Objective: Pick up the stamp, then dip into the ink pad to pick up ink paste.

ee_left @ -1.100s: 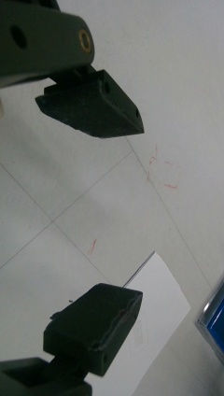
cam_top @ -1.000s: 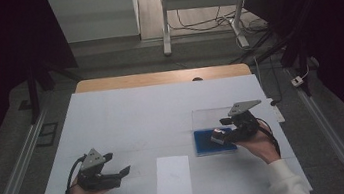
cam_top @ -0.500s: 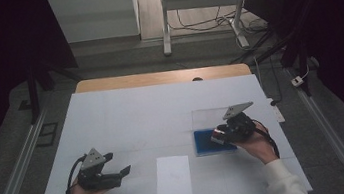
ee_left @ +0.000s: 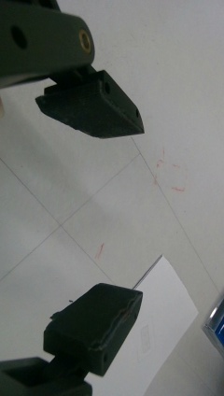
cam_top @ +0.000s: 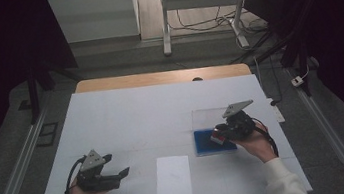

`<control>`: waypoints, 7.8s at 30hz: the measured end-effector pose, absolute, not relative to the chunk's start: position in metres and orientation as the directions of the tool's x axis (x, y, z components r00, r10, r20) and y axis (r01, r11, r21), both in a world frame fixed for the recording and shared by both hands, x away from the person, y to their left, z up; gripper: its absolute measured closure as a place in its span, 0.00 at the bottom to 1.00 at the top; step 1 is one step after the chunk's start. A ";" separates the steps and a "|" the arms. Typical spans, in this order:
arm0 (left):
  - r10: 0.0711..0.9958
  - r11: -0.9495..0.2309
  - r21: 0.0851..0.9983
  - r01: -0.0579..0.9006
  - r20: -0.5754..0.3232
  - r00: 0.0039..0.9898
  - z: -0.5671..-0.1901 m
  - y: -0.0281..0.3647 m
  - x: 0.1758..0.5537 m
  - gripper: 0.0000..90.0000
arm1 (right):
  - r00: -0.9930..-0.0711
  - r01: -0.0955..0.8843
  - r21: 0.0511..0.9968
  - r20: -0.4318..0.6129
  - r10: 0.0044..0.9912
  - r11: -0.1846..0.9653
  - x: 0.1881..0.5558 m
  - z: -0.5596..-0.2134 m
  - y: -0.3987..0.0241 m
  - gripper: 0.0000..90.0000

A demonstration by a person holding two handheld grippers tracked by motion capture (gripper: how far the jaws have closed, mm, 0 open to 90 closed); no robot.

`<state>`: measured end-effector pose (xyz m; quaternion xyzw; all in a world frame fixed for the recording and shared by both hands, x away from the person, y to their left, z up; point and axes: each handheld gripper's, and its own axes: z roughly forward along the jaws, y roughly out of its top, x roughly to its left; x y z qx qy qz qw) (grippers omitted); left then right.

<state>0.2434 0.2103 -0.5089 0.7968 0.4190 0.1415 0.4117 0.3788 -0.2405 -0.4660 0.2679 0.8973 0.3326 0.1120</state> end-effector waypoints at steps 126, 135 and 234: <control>0.807 -0.306 0.770 0.560 -0.101 0.581 -0.503 0.219 0.240 0.20 | -0.791 0.385 0.713 -0.072 0.607 0.586 0.363 -0.450 -0.227 0.79; 0.809 -0.301 0.773 0.558 -0.102 0.578 -0.502 0.220 0.238 0.20 | -0.802 0.345 0.734 -0.093 0.590 0.586 0.355 -0.440 -0.223 0.79; 0.805 -0.315 0.766 0.560 -0.096 0.585 -0.503 0.212 0.237 0.21 | -0.776 0.337 0.774 -0.094 0.623 0.536 0.352 -0.436 -0.240 0.79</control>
